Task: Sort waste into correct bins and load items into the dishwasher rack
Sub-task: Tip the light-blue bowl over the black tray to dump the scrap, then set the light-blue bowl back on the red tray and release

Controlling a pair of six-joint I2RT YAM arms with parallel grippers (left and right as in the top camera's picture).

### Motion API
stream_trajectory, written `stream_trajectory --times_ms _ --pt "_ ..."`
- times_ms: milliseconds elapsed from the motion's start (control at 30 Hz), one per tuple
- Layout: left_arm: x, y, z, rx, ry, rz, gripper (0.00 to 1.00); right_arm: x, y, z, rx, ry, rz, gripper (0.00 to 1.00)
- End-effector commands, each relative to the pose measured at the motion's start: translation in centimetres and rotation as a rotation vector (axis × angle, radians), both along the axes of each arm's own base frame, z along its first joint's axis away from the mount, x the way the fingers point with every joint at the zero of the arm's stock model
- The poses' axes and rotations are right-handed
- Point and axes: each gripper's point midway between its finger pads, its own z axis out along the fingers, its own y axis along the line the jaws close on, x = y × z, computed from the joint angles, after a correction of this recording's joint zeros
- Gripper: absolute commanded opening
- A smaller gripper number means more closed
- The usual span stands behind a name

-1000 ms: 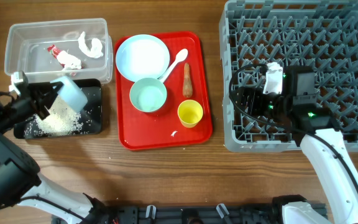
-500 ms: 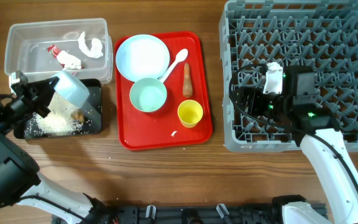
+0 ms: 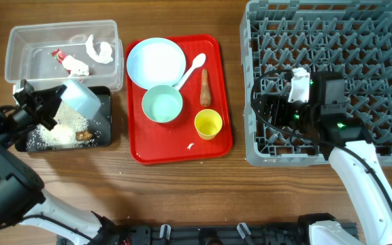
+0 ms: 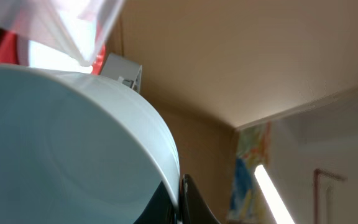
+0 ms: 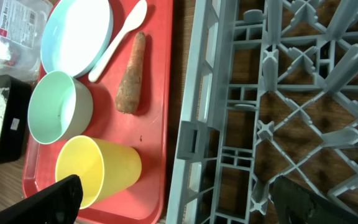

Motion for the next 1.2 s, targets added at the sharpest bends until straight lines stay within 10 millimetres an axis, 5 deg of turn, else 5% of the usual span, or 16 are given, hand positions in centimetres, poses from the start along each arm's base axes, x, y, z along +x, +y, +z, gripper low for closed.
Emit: stream_trajectory --times_ms 0,267,533,733,1067,1167 --pt "-0.5 -3.7 4.8 0.196 -0.221 -0.086 0.04 0.5 0.3 0.7 0.021 -0.014 0.004 0.99" --pt "-3.6 -13.0 3.9 0.732 -0.241 -0.442 0.04 0.5 0.3 0.7 0.030 -0.008 -0.007 0.99" --pt "-6.2 -15.6 -2.8 1.267 0.087 -0.648 0.04 0.6 0.3 0.7 0.031 -0.008 -0.009 0.99" --pt "-7.9 -18.5 -6.7 1.404 0.196 -0.672 0.04 0.5 0.3 0.7 0.031 -0.008 -0.009 0.99" --pt "-9.6 -23.9 -11.3 1.391 0.142 -0.668 0.05 0.6 0.3 0.7 0.031 -0.007 -0.009 0.99" --pt "-9.8 -24.5 -11.5 1.407 0.119 -0.679 0.22 0.6 0.3 0.7 0.031 -0.007 -0.009 0.99"
